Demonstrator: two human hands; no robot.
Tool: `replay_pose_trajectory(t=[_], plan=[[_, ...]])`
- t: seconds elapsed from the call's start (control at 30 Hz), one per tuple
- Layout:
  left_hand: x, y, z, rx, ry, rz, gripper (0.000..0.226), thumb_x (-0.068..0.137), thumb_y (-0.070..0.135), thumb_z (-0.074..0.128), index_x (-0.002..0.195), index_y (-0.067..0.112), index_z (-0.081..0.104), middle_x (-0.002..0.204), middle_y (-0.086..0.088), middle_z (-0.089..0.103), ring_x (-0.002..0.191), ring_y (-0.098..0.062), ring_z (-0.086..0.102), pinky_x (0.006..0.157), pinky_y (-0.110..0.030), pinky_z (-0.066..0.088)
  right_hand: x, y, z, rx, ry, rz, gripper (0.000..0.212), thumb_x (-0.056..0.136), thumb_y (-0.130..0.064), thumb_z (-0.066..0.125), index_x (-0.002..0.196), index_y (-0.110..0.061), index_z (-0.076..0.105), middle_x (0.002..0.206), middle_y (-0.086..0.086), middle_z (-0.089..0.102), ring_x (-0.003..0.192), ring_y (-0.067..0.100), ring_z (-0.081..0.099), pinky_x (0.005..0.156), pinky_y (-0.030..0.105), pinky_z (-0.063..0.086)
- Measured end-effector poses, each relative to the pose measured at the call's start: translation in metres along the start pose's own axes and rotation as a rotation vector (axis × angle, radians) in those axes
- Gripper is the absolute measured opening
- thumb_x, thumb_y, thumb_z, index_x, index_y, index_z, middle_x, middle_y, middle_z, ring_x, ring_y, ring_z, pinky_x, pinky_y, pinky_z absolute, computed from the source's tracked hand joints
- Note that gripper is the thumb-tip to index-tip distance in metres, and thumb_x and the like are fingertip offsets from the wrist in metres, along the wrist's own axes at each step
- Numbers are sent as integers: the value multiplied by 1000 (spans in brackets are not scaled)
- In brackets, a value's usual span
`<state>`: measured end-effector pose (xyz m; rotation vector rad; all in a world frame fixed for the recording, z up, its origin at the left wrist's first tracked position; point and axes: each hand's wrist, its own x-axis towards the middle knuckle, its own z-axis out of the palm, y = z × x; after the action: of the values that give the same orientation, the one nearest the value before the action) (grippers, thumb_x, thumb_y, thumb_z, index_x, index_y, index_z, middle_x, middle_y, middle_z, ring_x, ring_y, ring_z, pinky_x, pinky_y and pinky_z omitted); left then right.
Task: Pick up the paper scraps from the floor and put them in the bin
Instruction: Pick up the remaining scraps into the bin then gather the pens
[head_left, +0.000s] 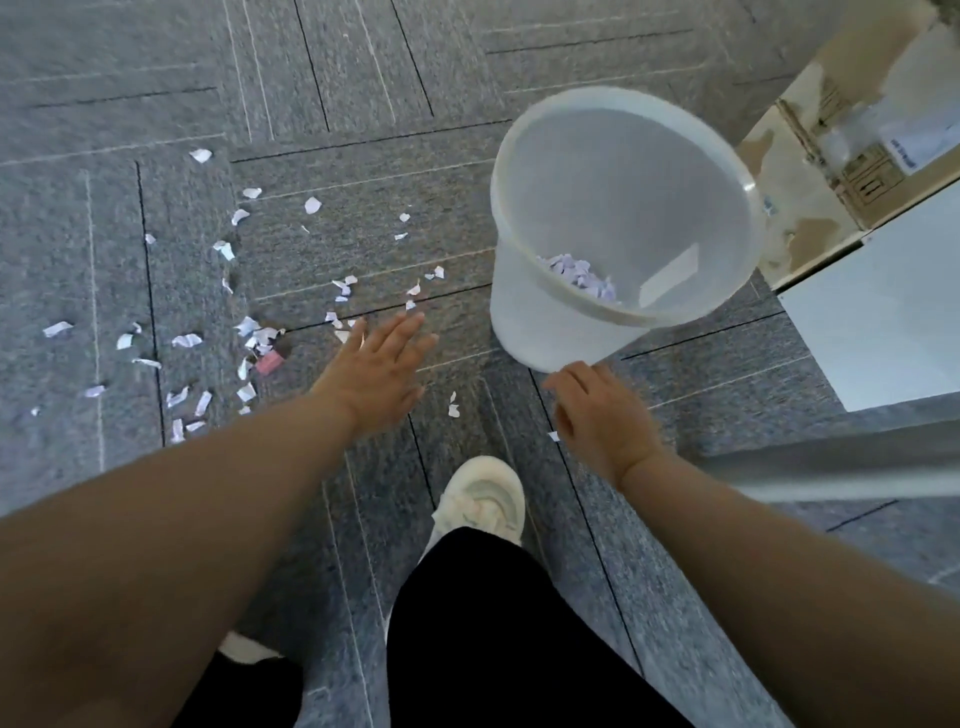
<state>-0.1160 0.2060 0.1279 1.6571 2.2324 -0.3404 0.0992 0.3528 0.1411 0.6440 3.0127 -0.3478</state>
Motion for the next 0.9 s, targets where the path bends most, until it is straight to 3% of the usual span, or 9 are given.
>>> replay_pose_trajectory(t=[0.07,0.17,0.3,0.4,0.53,0.77,0.9], plan=[[7,0,33,-16,-38,8,62,97,42,27,146,20,-5,155,-5,-14,142,-21,-13,114,-46,-2,5,7,33,8,-18,60,26,84,-12,49,107,-4,57,104,20,58,91,41,55,65,46,52],[20,3,77,-71,-86,20,63,97,41,28,146,20,-5,155,-5,-13,142,-23,-11,115,-42,1,7,23,87,32,-160,286,40,89,-16,51,128,-5,45,128,18,45,113,38,42,90,42,39],[39,16,114,-125,-103,55,63,97,38,34,146,19,1,155,-6,-5,142,-27,2,114,-40,11,3,36,138,206,-136,676,47,84,-16,62,126,-1,47,129,24,43,115,39,42,92,43,38],[53,25,130,-146,-58,58,64,96,38,35,146,18,0,155,-6,-3,141,-27,4,114,-41,11,-2,42,158,159,-110,659,44,82,-15,66,121,0,52,121,27,45,109,42,44,89,45,39],[60,29,142,-175,-49,22,61,98,38,30,146,18,-1,156,-1,-7,143,-23,-6,115,-43,6,-7,40,167,199,-26,572,20,84,-4,60,101,7,61,109,30,50,98,44,47,78,45,40],[68,35,135,-208,85,30,61,94,38,44,145,17,18,145,-5,28,128,-27,29,105,-38,29,-8,37,171,207,-43,556,16,91,-5,51,101,5,58,110,26,50,94,39,47,66,35,31],[79,44,135,-433,146,-43,39,92,26,51,126,9,46,127,-11,41,114,-28,40,96,-38,38,-8,37,171,264,-72,580,17,94,-8,45,103,2,55,112,21,49,90,36,49,68,36,33]])
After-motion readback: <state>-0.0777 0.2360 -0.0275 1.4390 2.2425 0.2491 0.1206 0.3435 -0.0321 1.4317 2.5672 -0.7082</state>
